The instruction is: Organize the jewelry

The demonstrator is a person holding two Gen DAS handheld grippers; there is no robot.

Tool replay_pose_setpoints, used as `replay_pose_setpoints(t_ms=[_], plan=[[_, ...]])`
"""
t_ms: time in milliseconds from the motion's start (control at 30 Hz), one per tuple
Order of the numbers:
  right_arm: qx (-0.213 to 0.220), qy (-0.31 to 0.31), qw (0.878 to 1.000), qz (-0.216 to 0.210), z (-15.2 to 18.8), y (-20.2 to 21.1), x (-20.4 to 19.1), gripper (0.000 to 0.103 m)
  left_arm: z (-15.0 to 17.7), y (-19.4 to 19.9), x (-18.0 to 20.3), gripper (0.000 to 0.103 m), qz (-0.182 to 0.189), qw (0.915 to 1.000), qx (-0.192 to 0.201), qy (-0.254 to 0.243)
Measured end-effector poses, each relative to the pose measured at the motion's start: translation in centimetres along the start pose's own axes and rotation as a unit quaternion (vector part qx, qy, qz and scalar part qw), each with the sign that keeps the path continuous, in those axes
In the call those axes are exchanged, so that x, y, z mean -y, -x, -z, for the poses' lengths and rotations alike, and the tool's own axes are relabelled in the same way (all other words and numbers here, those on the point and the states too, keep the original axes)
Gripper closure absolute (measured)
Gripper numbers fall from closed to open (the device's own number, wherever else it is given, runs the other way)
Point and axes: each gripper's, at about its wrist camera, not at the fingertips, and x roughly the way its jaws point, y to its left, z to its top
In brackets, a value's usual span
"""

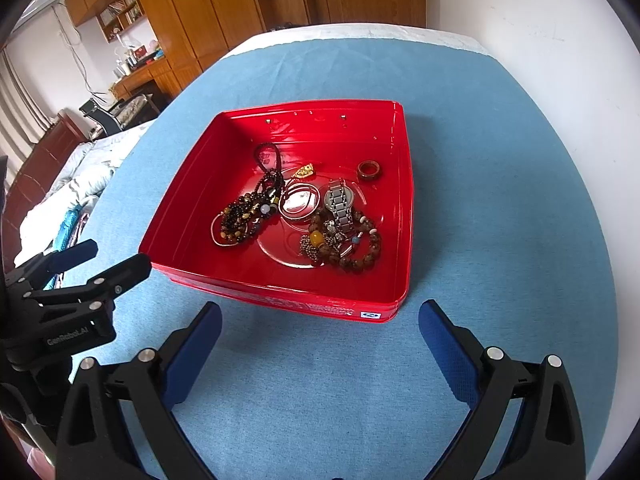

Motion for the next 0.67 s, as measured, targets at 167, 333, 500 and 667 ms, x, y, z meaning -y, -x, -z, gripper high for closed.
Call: replay_pose_setpoints(t_ms=[167,333,500,667], plan=[[-0.001,0.000,1.000,0.000,0.01,-0.05,0.02,0.004,0.00,-0.06,-0.01,0.007,0.001,1.0000,-0.001,0.001],[-0.001,0.000,1.000,0.000,-0.01,-0.06,0.02,0.004,0.07,-0.10,-0.05,0.007,0.002,1.0000,-0.001,0.000],[-0.001,0.000,1.000,0.000,0.01,-0.13,0.01,0.004,0.05,-0.18,-0.03,0.007,0.003,1.0000,-0.003,-0.001],[-0.002,0.000,1.000,0.001,-0.01,-0.13,0.02,0.004,0.10,-0.27,0.02,0.007,0.003,1.0000,-0.004,-0.003]])
